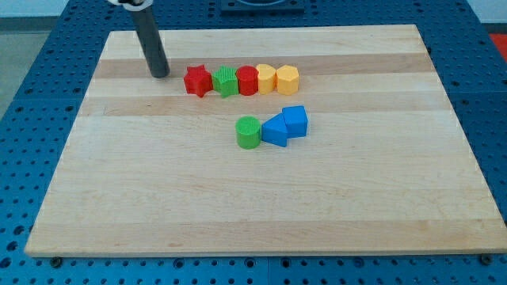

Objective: Nudge the red star down a bit

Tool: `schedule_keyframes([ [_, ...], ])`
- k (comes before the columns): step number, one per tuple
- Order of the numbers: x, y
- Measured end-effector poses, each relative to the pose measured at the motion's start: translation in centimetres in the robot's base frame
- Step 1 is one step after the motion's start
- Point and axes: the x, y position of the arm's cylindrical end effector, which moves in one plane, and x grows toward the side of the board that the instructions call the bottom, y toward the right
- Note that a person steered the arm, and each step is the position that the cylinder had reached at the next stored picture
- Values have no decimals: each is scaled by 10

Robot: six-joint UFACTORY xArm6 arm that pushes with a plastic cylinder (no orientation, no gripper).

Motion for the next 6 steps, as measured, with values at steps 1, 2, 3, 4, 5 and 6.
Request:
schedule_keyframes([
  [1, -3, 25],
  [2, -6, 41],
  [3, -8, 52],
  [4, -9, 53],
  [5, -9, 53],
  [6, -8, 53],
])
